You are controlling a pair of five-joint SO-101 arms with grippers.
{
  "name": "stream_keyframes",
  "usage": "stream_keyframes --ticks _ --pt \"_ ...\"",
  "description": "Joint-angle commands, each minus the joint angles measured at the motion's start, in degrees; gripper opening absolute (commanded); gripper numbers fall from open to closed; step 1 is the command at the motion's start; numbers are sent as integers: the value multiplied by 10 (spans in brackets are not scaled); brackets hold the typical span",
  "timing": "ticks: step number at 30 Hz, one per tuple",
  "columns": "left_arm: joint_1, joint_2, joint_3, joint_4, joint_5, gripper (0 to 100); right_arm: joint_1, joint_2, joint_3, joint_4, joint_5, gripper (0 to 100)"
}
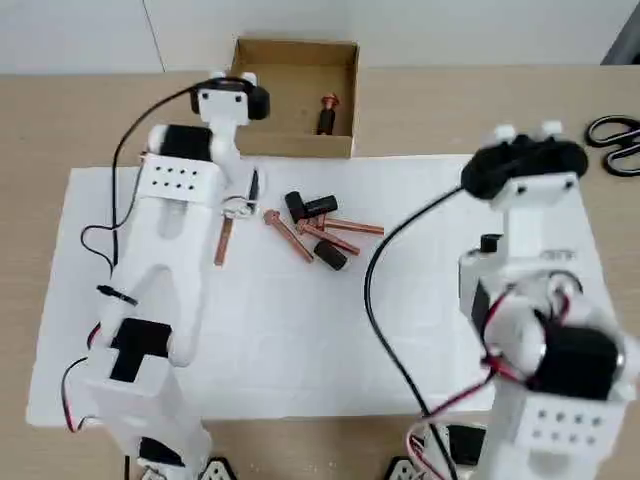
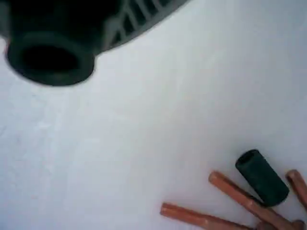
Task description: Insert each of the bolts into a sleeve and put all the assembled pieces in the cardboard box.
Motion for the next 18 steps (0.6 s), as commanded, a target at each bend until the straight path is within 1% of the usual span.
stream_keyframes --ticks 1,6,9,11,14,16,18 --pt "-25 -10 -62 20 -9 6 2 -65 65 -49 1 4" --pt "-47 -10 -139 69 -18 6 2 -143 156 -73 2 4" --pt "-60 -12 -168 74 -19 6 1 -188 187 -74 -1 4" --pt "-66 -39 -172 74 -19 6 1 -221 206 -87 -5 5" --pt "-68 -110 -154 74 -24 6 1 -286 228 -102 -66 5" --pt "-65 -150 -141 73 -45 6 1 -338 254 -110 -113 5" --pt "-65 -180 -129 73 -60 6 1 -391 290 -132 -133 5"
